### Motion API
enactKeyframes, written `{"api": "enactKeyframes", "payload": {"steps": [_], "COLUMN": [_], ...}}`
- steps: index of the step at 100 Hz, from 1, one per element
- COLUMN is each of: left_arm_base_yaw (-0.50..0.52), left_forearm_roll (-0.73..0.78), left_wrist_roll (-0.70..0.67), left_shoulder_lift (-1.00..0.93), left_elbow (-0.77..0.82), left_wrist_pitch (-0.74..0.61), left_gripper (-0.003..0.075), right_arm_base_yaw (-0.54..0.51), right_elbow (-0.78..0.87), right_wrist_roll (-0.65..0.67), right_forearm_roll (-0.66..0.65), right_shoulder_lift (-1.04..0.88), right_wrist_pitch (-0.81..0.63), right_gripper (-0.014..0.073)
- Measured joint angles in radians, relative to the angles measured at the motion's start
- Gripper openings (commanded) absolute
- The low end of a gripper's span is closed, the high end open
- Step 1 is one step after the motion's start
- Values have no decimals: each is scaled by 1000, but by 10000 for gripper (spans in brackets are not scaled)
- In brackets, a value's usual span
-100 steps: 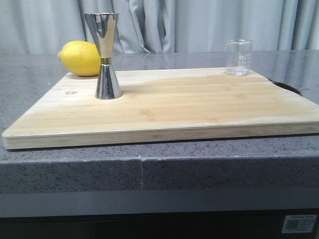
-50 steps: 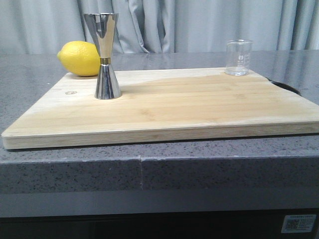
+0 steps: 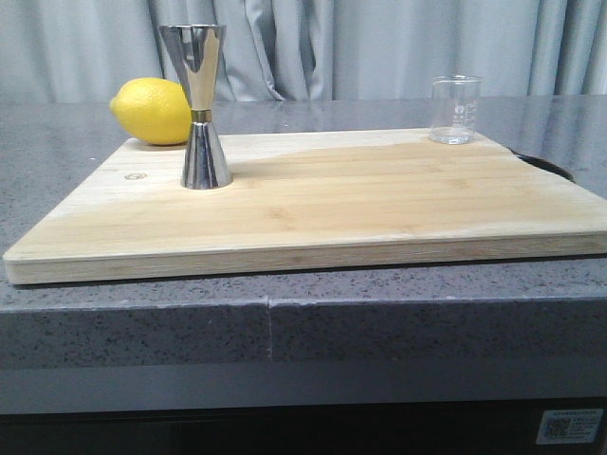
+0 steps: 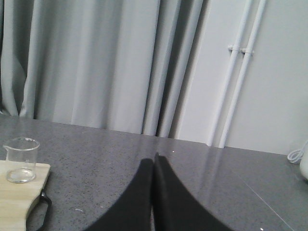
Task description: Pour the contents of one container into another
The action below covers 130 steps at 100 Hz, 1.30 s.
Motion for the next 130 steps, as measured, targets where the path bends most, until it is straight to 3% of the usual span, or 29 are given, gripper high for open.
{"api": "enactKeyframes", "payload": {"steps": [95, 111, 130], "left_arm_base_yaw": [-3, -87, -194], "left_forearm_roll": [0, -5, -16], "left_wrist_roll": [0, 0, 0], "left_shoulder_lift": [0, -2, -82], "left_elbow": [0, 11, 65], "left_wrist_pitch": [-1, -50, -250], "left_gripper": [-19, -19, -19], "right_arm_base_yaw": [0, 0, 0], "right_elbow": [0, 0, 0], "right_wrist_roll": [0, 0, 0], "right_forearm_roll": [0, 0, 0], "right_shoulder_lift": [0, 0, 0], "right_wrist_pitch": [-22, -22, -22], "right_gripper": [-71, -71, -71]}}
